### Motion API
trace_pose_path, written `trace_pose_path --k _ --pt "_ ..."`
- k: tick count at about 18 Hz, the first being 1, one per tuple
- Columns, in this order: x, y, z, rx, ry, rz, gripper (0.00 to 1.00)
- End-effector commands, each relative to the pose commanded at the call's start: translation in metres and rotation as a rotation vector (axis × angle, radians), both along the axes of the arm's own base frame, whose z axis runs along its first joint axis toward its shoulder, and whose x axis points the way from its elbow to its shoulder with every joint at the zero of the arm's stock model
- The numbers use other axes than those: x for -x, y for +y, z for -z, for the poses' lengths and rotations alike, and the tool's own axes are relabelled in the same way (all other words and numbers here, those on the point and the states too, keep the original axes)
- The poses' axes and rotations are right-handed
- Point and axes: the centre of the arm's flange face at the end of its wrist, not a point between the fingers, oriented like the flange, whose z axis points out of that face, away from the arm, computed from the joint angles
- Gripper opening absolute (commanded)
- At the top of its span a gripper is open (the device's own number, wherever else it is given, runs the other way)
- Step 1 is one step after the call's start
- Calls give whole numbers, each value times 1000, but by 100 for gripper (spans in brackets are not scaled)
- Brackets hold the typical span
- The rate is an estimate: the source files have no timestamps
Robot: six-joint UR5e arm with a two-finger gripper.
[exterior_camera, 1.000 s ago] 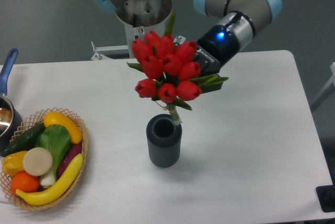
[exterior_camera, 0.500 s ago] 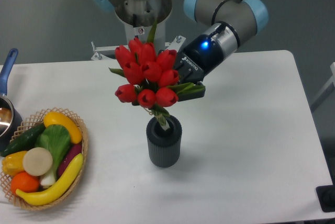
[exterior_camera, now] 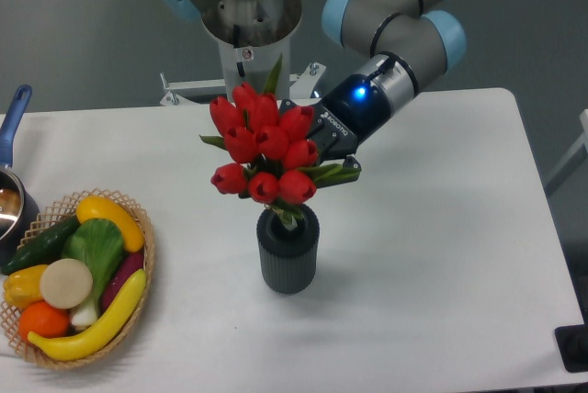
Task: Insert the flowers into the vase
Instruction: 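Lower the tulip stems down into the vase opening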
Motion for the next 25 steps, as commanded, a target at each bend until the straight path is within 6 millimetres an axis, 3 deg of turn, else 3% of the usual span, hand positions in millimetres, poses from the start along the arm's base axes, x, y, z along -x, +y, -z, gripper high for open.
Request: trace_pose_path --k 7,13,25 --pt "1 -6 19 5 -11 -10 30" --pt "15 -8 52 -3 9 -20 30" --pt "1 -14 94 0 1 -17 30"
